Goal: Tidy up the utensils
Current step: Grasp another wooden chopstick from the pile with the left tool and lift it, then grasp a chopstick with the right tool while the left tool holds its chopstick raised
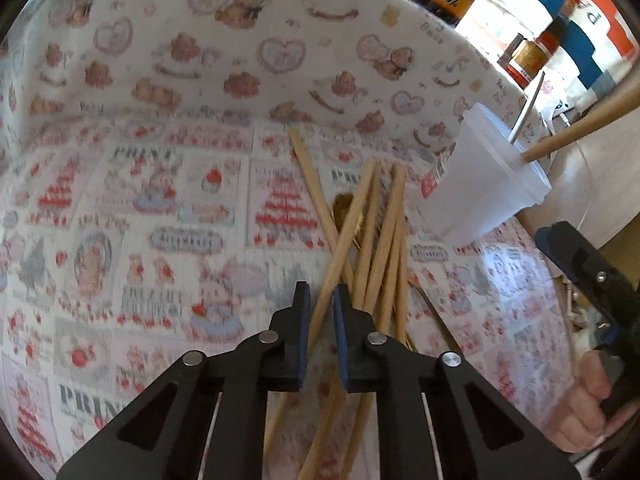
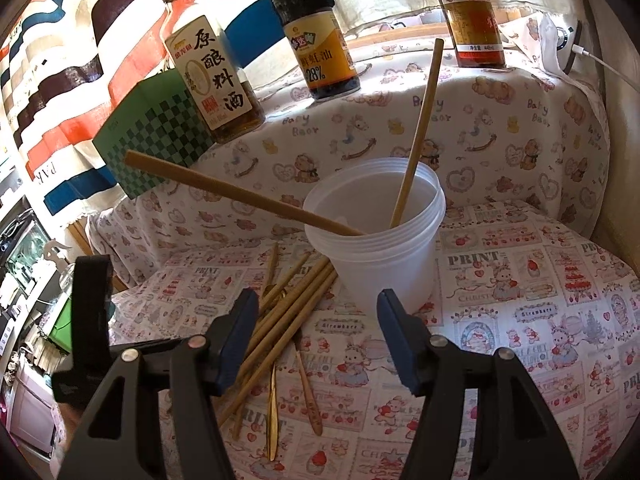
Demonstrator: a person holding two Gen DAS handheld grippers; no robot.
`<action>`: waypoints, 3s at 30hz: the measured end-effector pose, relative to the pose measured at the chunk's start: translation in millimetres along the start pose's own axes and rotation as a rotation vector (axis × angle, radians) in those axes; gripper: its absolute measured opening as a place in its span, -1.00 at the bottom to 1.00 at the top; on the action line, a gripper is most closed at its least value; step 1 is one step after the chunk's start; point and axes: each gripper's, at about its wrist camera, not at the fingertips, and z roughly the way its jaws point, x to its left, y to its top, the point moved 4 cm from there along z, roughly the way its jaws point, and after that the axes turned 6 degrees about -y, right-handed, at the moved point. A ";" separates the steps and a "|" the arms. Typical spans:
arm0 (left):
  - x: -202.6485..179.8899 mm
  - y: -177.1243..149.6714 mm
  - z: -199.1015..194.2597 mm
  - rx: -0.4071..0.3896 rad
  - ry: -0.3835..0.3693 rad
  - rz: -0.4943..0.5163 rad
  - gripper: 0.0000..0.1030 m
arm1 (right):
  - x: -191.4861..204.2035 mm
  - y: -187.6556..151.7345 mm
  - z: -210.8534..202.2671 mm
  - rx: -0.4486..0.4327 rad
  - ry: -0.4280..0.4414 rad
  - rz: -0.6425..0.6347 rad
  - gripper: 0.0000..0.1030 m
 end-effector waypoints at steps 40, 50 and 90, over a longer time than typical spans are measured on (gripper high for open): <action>-13.9 11.3 15.6 -0.121 0.267 0.159 -0.45 | 1.1 -6.4 4.1 0.043 -0.072 -0.001 0.17; -3.7 11.6 12.9 -0.112 0.311 0.136 -0.87 | 3.3 -8.2 9.4 0.057 -0.082 -0.012 0.15; 2.9 -3.4 -189.2 -0.865 0.157 0.000 -0.89 | 35.2 -60.6 50.0 0.292 -0.112 -0.203 -0.93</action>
